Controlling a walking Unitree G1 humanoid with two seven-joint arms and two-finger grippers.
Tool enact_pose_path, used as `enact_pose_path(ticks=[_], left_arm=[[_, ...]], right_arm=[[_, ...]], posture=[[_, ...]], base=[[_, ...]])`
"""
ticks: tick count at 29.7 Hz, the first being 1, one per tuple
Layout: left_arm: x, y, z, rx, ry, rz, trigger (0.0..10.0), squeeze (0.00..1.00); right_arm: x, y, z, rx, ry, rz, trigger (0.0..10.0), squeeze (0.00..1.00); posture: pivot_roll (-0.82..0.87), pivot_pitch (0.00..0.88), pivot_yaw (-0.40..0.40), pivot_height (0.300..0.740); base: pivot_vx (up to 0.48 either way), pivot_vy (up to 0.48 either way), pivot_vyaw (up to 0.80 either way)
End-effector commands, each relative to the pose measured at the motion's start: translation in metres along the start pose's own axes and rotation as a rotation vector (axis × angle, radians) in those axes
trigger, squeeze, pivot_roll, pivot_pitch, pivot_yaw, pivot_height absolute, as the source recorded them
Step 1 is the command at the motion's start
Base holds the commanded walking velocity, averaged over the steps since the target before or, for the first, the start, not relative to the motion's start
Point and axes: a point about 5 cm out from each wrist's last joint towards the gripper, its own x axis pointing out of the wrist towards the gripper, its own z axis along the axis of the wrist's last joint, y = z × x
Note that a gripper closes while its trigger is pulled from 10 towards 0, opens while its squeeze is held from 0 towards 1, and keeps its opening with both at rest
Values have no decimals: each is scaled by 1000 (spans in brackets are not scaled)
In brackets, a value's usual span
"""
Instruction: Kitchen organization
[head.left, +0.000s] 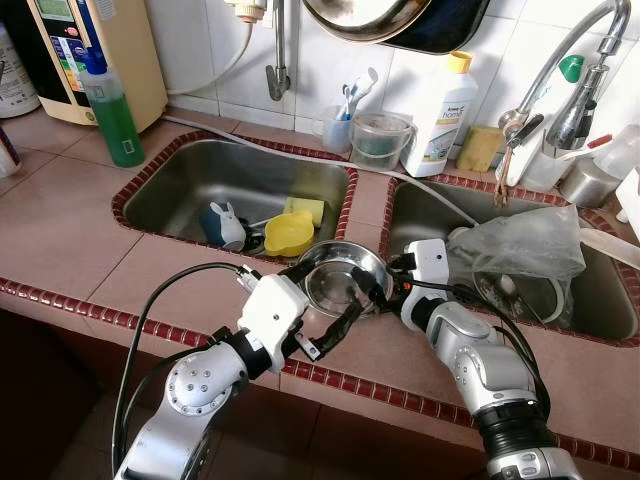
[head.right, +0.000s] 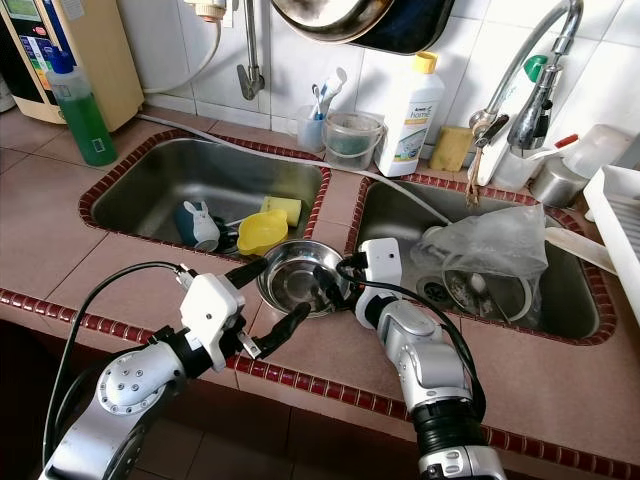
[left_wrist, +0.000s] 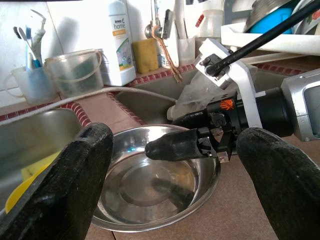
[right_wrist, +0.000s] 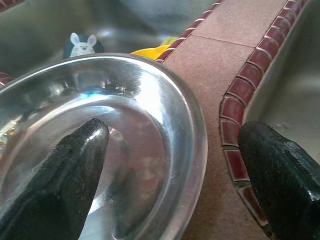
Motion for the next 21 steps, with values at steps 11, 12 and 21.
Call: enact_pose_path(ticks=[11, 12, 21], left_arm=[[-2, -8, 2, 7, 6, -36, 10000, 0], [-2, -8, 2, 7, 6, -36, 10000, 0], [0, -7, 4, 8, -1, -27, 10000, 0]], right_arm=[[2, -1, 6, 43, 6, 23, 4667, 0], [2, -1, 6, 46, 5, 24, 4235, 0], [3, 0, 9, 131, 6, 40, 2275, 0]], posture=[[34, 55, -84, 740], [34, 55, -84, 740], [38, 63, -90, 740]], base=[[0, 0, 0], [0, 0, 0], [0, 0, 0]])
